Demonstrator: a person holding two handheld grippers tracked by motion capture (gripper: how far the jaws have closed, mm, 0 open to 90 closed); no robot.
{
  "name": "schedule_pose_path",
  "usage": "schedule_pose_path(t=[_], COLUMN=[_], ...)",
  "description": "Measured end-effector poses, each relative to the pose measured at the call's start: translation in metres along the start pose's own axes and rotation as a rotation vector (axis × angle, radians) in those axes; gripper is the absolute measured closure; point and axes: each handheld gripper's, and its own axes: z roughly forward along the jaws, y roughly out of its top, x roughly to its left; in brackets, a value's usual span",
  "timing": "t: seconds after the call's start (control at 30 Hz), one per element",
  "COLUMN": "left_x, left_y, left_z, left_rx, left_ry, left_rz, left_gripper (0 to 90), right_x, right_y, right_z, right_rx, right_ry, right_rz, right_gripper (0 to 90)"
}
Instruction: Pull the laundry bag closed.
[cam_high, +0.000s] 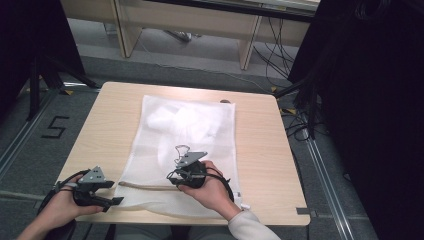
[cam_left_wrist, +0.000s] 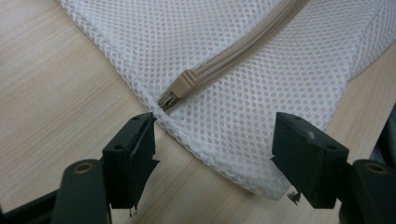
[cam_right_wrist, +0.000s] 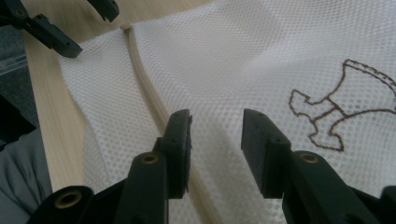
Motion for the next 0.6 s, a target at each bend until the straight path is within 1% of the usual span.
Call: schedule_pose_path(t=[0.03, 0.07, 0.1, 0.13, 0.2, 0.27, 0.3, 0.37, 0.43, 0.5, 0.53, 0.6], left_x=[0.000, -0.001, -0.001, -0.001, -0.001, -0.001, 0.000, -0.001, 0.000, 0.000, 0.000, 0.000], left_y=[0.000, 0.000, 0.000, 0.000, 0.000, 0.000, 0.000, 0.000, 0.000, 0.000, 0.000, 0.000], left_z=[0.000, 0.000, 0.000, 0.000, 0.000, 0.000, 0.000, 0.000, 0.000, 0.000, 0.000, 0.000], left_rx=[0.000, 0.000, -0.002, -0.003, -0.001, -0.001, -0.002, -0.004, -0.001, 0.000, -0.001, -0.001], left_ry=[0.000, -0.001, -0.001, -0.001, -0.002, -0.001, -0.005, -0.006, -0.005, -0.004, -0.005, -0.006], left_rz=[0.000, -0.013, -0.014, -0.016, -0.014, -0.011, -0.013, -0.017, 0.005, 0.006, 0.004, 0.003], left_gripper=[29.7, 29.7, 29.7, 29.7, 29.7, 29.7, 29.7, 29.8, 29.9, 29.9, 29.9, 29.9], right_x=[0.000, 0.002, 0.003, 0.004, 0.007, 0.008, 0.013, 0.017, 0.019, 0.023, 0.025, 0.027], right_y=[0.000, 0.004, 0.005, 0.008, 0.013, 0.015, 0.020, 0.024, 0.028, 0.032, 0.034, 0.038], right_z=[0.000, 0.003, 0.005, 0.007, 0.011, 0.014, 0.019, 0.024, 0.029, 0.033, 0.035, 0.040], right_rx=[0.000, 0.005, -0.004, 0.001, 0.009, 0.004, 0.008, 0.010, 0.016, 0.020, 0.022, 0.025], right_ry=[0.000, 0.004, 0.006, 0.009, 0.017, 0.019, 0.029, 0.041, 0.043, 0.051, 0.057, 0.070], right_rz=[0.000, -0.012, -0.015, -0.015, -0.029, -0.034, -0.044, -0.054, -0.082, -0.084, -0.076, -0.099], right_gripper=[63.6, 64.1, 64.5, 65.3, 66.2, 66.3, 66.2, 66.1, 66.3, 66.9, 67.3, 68.5])
